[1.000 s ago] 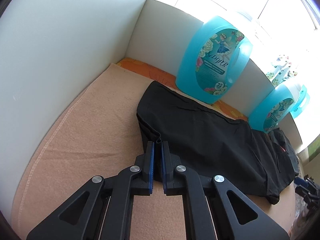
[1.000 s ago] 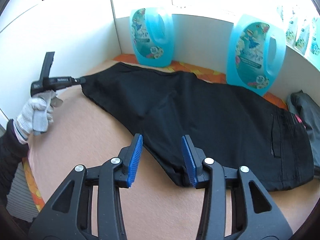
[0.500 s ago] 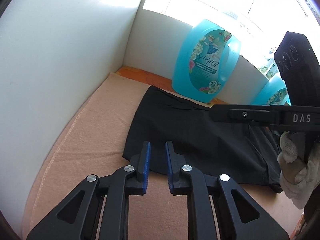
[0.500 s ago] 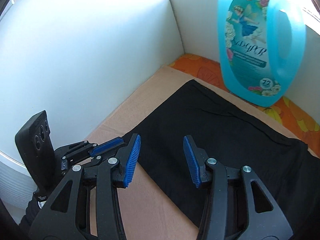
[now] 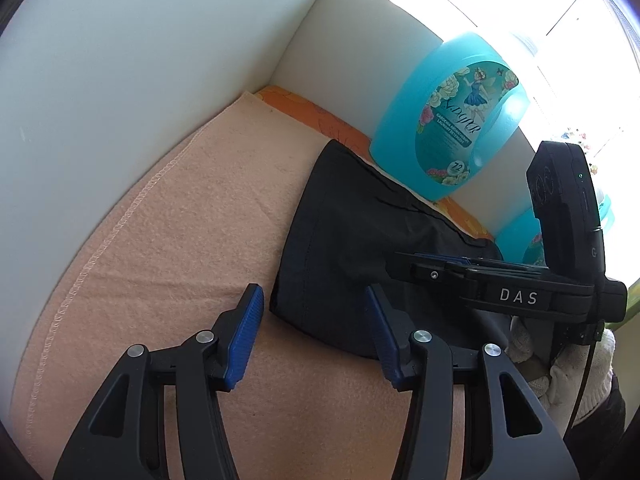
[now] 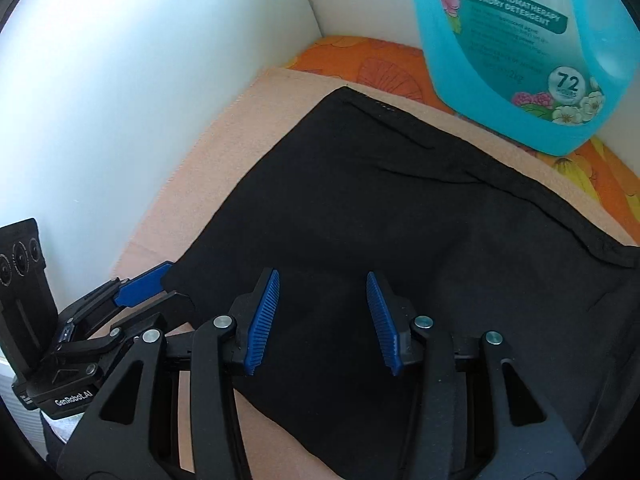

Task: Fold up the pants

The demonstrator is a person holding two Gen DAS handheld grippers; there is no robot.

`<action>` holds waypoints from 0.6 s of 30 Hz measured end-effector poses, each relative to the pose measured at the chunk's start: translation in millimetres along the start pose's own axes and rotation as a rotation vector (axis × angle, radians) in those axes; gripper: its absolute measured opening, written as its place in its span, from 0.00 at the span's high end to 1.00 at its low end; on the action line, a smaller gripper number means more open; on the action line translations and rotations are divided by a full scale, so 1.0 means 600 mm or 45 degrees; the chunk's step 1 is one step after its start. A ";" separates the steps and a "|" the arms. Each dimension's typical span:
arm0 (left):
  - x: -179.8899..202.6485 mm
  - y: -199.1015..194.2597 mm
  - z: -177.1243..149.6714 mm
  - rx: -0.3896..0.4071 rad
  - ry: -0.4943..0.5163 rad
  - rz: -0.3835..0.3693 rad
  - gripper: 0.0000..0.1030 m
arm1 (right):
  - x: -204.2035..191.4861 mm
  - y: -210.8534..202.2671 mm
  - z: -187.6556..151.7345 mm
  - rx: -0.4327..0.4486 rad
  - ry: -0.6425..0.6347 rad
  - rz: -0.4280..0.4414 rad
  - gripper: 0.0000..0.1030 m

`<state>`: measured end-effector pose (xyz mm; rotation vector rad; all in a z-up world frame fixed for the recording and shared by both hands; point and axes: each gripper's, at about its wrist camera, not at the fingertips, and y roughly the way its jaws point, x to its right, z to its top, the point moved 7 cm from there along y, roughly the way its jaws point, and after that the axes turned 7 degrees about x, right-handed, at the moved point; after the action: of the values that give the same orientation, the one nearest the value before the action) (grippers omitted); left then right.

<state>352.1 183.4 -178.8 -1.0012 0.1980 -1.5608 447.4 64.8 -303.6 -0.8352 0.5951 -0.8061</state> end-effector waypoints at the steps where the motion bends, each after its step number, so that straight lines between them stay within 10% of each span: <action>1: 0.006 0.001 0.001 -0.005 0.036 0.009 0.68 | 0.005 -0.004 0.003 0.001 0.015 0.001 0.54; 4: 0.027 -0.004 0.005 0.028 0.140 0.009 0.91 | 0.007 -0.022 0.027 0.040 0.059 0.053 0.52; 18: 0.060 0.002 -0.002 0.034 0.245 -0.041 0.93 | -0.102 0.065 0.088 -0.067 -0.025 0.116 0.42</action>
<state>355.3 151.4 -163.0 -0.8364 0.2949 -1.6858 466.3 152.1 -298.2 -0.8572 0.6353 -0.7010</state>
